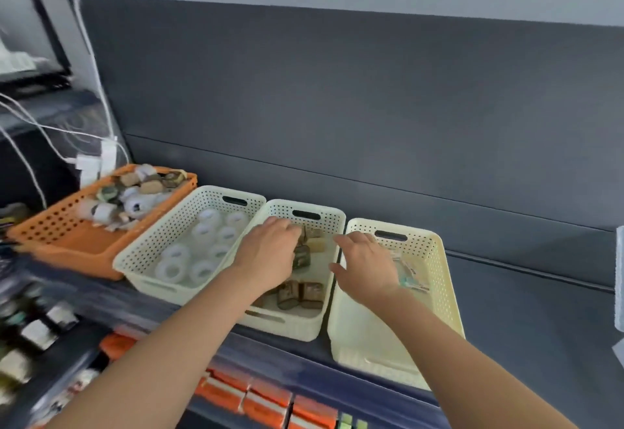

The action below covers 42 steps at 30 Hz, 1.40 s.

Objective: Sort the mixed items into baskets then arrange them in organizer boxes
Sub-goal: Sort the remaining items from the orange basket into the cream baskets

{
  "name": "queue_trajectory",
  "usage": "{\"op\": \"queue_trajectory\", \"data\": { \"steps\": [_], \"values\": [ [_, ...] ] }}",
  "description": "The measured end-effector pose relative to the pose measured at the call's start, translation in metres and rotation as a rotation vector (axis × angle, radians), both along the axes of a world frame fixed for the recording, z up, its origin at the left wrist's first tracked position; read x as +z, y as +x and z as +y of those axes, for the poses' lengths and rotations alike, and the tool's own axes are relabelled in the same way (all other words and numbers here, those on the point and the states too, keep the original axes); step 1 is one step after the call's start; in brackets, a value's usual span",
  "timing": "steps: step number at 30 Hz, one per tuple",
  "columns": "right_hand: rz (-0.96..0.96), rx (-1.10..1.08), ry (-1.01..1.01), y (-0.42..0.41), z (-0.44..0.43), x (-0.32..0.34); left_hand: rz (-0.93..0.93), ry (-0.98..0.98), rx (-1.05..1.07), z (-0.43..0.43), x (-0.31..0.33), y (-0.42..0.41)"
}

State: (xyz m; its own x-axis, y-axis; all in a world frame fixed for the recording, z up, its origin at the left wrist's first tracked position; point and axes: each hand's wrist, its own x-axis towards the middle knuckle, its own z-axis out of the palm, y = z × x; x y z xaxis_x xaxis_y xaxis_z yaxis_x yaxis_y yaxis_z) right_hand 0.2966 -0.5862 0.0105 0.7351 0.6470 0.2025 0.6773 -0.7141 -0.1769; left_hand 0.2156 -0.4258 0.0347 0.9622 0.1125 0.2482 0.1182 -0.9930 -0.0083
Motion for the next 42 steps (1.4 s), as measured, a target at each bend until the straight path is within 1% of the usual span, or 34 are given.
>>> {"op": "queue_trajectory", "data": {
  "steps": [6,11,16,21,26,32,35,39,42],
  "values": [
    [-0.036,0.217,0.012,-0.037,0.083,0.013,0.015,0.022,0.206,0.072,0.010,-0.066],
    [-0.049,0.335,-0.008,-0.074,0.172,0.016,0.047,0.001,0.328,0.147,0.011,-0.119],
    [-0.036,0.393,-0.003,-0.105,0.254,0.016,0.029,-0.026,0.373,0.220,0.012,-0.157],
    [-0.003,0.384,-0.015,-0.120,0.321,0.012,0.060,-0.034,0.391,0.287,0.004,-0.176],
    [0.021,0.344,-0.034,-0.117,0.365,0.006,0.086,-0.076,0.401,0.332,-0.009,-0.174],
    [-0.007,0.330,-0.128,-0.085,0.407,-0.006,0.104,-0.063,0.434,0.375,-0.025,-0.141],
    [-0.013,0.328,-0.138,-0.069,0.426,-0.011,0.116,-0.067,0.441,0.387,-0.030,-0.124],
    [-0.043,0.351,-0.153,-0.055,0.446,-0.018,0.145,-0.138,0.503,0.401,-0.038,-0.102],
    [-0.045,0.346,-0.167,-0.050,0.454,-0.024,0.170,-0.236,0.570,0.407,-0.048,-0.089]
  ]
}}
